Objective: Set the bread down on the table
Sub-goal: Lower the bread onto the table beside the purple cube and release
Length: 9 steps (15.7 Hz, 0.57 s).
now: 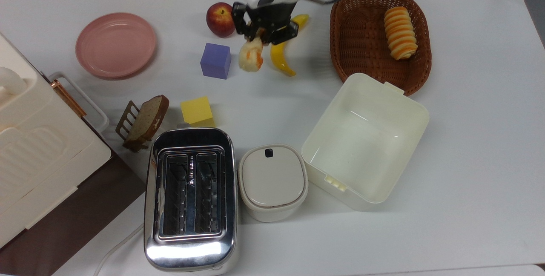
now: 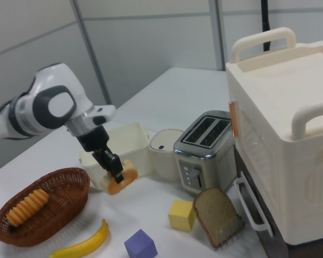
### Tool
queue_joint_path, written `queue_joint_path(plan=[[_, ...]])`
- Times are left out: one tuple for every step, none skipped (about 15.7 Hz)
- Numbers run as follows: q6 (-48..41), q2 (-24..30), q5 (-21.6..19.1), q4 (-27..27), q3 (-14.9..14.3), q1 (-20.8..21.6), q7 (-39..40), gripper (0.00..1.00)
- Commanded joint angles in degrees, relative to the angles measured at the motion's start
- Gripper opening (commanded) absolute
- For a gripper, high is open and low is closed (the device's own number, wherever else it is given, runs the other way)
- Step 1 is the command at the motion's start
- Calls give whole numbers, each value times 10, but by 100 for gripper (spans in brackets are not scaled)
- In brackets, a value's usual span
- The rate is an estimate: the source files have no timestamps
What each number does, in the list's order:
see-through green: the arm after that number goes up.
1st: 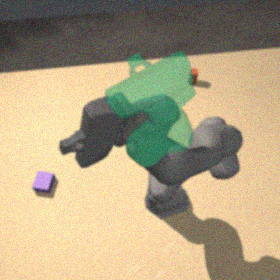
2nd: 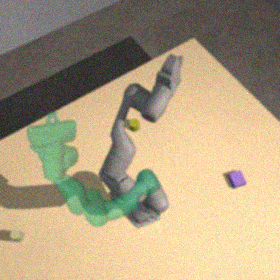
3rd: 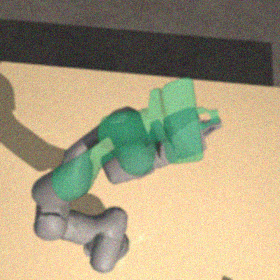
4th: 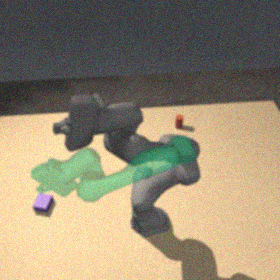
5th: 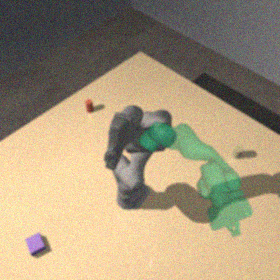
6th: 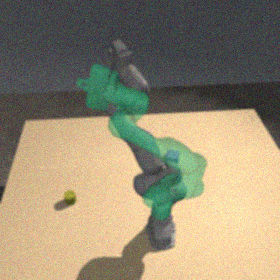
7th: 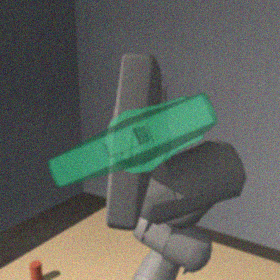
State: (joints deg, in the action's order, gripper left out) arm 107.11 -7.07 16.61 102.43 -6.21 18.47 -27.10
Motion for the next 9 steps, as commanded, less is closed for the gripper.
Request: queue_joint_path(plan=[[24, -12, -11, 15, -5, -6, 24, 0], [24, -13, -11, 16, -5, -7, 25, 0], [24, -15, -11, 18, -6, -6, 25, 0], [24, -22, -11, 21, -8, -6, 25, 2], [24, -24, -11, 22, -8, -6, 25, 11], [24, -24, -11, 22, -9, -6, 24, 29], [21, -23, -11, 22, -9, -6, 23, 77], [18, -22, -11, 21, -9, -6, 20, 100], [17, -22, -11, 20, -9, -6, 23, 100]])
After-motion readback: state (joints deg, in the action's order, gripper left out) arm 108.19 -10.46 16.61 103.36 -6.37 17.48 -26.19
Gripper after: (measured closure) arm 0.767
